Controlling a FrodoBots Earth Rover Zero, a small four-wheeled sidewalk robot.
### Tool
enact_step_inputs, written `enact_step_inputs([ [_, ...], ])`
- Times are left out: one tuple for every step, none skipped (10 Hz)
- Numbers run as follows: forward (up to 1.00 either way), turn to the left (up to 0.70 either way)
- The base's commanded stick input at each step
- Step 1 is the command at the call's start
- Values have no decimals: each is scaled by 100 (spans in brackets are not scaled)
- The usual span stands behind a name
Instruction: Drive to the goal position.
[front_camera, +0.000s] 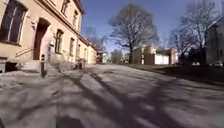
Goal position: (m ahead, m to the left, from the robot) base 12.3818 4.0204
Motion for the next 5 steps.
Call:
enact_step_inputs([
  [85,0],
  [85,0],
  [85,0],
  [85,0],
  [85,0],
])
